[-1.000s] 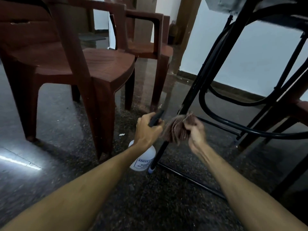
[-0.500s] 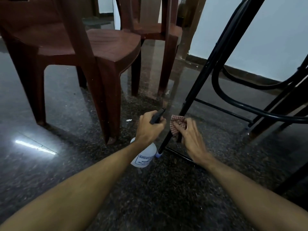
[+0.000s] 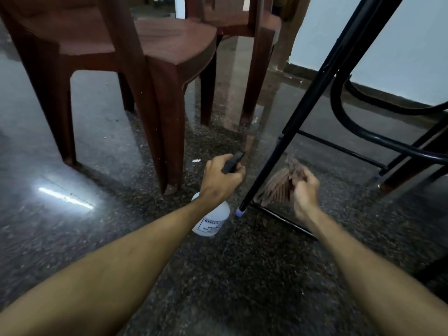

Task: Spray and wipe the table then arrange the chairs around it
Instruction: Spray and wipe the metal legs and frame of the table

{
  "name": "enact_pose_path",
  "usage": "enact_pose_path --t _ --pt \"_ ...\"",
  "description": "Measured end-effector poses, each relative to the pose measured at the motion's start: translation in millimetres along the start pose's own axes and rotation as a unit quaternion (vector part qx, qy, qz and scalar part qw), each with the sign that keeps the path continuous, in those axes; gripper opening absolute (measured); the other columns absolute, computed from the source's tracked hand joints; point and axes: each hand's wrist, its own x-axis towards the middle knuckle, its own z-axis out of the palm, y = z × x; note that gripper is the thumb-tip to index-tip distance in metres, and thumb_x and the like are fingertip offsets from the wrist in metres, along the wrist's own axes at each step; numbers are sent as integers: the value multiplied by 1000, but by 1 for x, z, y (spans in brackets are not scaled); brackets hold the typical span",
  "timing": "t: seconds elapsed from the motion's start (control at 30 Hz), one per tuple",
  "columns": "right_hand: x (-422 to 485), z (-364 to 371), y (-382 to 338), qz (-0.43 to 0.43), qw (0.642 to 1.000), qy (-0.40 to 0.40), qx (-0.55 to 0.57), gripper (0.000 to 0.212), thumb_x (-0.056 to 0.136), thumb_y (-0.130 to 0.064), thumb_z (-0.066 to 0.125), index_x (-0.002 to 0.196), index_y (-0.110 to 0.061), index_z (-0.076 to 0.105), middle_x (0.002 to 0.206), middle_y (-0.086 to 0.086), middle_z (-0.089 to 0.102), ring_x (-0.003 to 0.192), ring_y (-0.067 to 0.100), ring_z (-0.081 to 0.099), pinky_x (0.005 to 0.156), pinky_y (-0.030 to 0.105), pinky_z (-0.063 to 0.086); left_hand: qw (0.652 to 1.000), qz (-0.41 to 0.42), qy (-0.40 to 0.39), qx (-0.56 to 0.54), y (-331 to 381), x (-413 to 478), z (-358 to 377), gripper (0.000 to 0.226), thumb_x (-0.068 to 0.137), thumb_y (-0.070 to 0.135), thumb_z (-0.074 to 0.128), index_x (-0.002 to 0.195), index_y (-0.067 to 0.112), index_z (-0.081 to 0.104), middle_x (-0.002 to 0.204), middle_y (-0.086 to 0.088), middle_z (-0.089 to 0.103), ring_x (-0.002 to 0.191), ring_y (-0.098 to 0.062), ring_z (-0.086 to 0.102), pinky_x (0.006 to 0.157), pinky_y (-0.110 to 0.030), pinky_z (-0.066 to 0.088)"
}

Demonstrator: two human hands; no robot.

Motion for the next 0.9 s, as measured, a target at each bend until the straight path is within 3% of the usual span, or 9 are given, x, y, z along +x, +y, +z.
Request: enact_pose_path --t 0.1,0.27,0.33,0.4,0.47,0.57,0.63,0.73,0.9 --pt "18 14 -29 125 970 -92 187 61 84 24 23 125 -5 59 95 9 69 83 22 65 74 28 54 1000 -6 -5 2 -4 0 7 29 87 29 66 65 20 49 60 -3 47 62 -23 43 58 -36 36" --pt "-5 20 -2 164 969 -179 39 59 85 22 28 129 -1 60 103 11 72 104 33 67 83 33 58 1000 -11 0 -7 -8 1 13 31 87 24 66 64 19 47 57 -2 45 54 -21 39 56 -35 34" --pt "-20 21 9 94 992 -87 -5 47 91 17 37 121 -6 64 112 10 68 117 38 61 100 41 49 1000 -8 4 -5 -12 1 13 32 89 21 67 64 17 47 56 -2 44 51 -19 38 54 -34 34" --pt "-37 20 7 -101 987 20 -124 37 96 7 45 123 -10 64 118 5 62 119 28 57 103 32 42 1000 -7 0 -8 -16 -1 13 30 90 20 68 67 10 51 57 -11 46 52 -19 38 54 -33 34" --pt "-44 18 -1 -302 922 37 -238 37 97 -2 49 130 -13 62 122 6 54 116 19 50 100 27 39 1000 -8 -3 -16 -20 -1 12 28 90 18 67 71 4 53 60 -19 48 55 -21 39 55 -34 34" --pt "-36 32 -14 -422 786 -20 -451 45 92 -8 64 136 -14 55 136 13 45 120 29 42 94 42 46 1000 -6 11 -16 -24 0 12 30 88 20 65 71 1 51 59 -21 47 55 -23 37 55 -36 34" --pt "-36 47 -5 -453 648 -56 -609 56 86 -8 68 139 -9 50 141 19 39 117 38 38 85 46 46 1000 -5 20 -12 -25 0 12 29 88 20 65 70 1 51 59 -18 48 54 -23 38 55 -37 34" --pt "-47 62 21 -433 503 -176 -727 44 95 -30 54 133 -9 58 139 19 36 119 38 36 93 45 38 1000 -3 26 -10 -25 -2 11 30 89 20 65 70 2 51 59 -14 46 57 -23 37 55 -44 37" --pt "-48 85 36 -427 422 -185 -778 46 103 -35 40 143 -14 49 143 14 42 129 35 36 105 43 33 1000 -8 23 11 -32 -4 14 30 91 22 67 70 6 53 59 -8 46 58 -23 40 59 -48 42"
